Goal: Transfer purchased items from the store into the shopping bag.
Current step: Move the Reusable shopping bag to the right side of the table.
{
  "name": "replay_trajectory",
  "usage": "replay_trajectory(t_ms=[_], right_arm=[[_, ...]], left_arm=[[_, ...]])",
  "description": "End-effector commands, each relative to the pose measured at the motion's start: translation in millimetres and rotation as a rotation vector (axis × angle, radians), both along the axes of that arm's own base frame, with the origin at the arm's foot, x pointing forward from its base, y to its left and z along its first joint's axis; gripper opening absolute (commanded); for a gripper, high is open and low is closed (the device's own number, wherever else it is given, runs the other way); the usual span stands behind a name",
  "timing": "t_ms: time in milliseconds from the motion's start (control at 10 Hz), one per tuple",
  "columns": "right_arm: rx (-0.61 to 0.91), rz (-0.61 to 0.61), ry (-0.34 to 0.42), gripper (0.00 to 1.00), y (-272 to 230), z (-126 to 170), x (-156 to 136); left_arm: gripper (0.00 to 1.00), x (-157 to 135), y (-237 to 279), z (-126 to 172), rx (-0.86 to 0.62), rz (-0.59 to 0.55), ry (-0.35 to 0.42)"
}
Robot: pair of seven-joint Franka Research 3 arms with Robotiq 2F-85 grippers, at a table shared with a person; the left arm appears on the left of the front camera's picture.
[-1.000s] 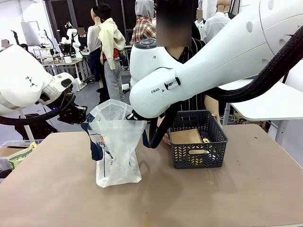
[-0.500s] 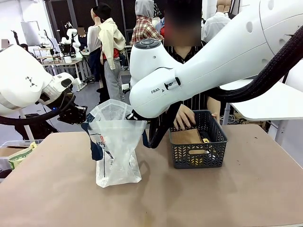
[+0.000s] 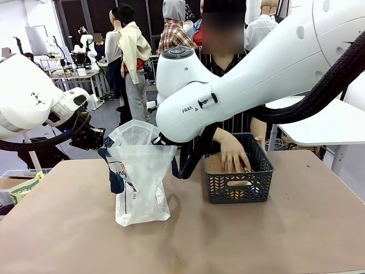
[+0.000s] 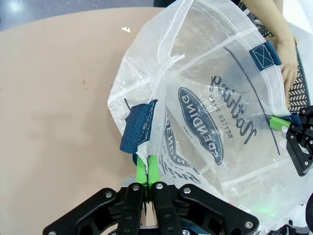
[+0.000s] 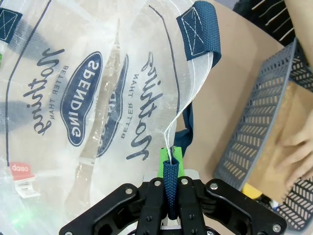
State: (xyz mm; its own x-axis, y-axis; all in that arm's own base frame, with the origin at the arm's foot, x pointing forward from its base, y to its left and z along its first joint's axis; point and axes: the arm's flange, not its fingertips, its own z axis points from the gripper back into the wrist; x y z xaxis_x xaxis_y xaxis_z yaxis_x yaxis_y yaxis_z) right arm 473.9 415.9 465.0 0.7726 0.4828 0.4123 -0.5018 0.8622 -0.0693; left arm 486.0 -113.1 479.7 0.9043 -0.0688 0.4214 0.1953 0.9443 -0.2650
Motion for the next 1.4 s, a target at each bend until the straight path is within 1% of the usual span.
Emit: replay_trajectory(t_ms=[0,1300], right_arm=[[-0.001,-0.006,0.004,0.00,-1.1,-1.6,0.1],[-0.001,-0.006,0.004,0.00,-1.1,-1.6,0.1]], left_arm=[[0.00,-0.6,0.7,1.6,0.000,0.002,-0.006],[0.00,-0.6,0.7,1.6,0.000,0.002,-0.006]])
